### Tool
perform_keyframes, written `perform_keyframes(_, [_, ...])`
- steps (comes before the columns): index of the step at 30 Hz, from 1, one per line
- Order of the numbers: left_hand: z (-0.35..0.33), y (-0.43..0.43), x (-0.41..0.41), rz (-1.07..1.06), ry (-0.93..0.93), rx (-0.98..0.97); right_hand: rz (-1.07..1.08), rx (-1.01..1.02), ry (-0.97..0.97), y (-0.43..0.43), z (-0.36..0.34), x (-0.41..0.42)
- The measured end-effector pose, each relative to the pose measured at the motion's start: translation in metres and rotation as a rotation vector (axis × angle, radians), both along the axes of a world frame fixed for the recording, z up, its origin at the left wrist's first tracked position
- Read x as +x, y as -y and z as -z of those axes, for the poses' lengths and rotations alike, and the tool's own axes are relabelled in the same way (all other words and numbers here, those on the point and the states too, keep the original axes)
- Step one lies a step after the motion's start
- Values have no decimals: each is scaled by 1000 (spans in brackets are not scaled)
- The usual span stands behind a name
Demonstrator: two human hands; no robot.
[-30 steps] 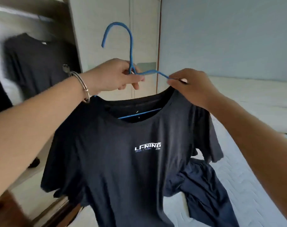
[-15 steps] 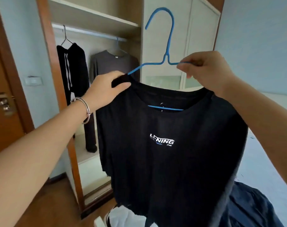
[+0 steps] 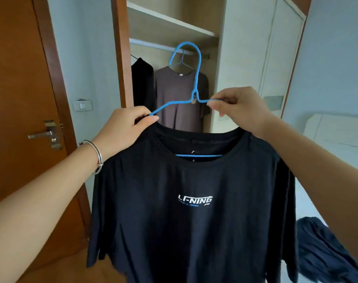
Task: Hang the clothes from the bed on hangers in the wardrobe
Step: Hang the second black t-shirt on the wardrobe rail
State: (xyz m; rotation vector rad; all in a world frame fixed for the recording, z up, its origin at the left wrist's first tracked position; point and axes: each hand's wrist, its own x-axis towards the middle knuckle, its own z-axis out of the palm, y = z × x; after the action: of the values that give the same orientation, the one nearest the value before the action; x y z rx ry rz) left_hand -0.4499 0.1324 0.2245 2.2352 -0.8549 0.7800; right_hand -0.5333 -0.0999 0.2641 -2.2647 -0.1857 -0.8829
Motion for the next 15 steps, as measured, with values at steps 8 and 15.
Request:
perform_keyframes(8, [5, -31, 80, 49, 51, -85, 3, 32, -62, -35, 13, 75])
perform_keyframes(15, [31, 14, 169, 25, 120, -150, 48, 106, -68, 5, 44, 166])
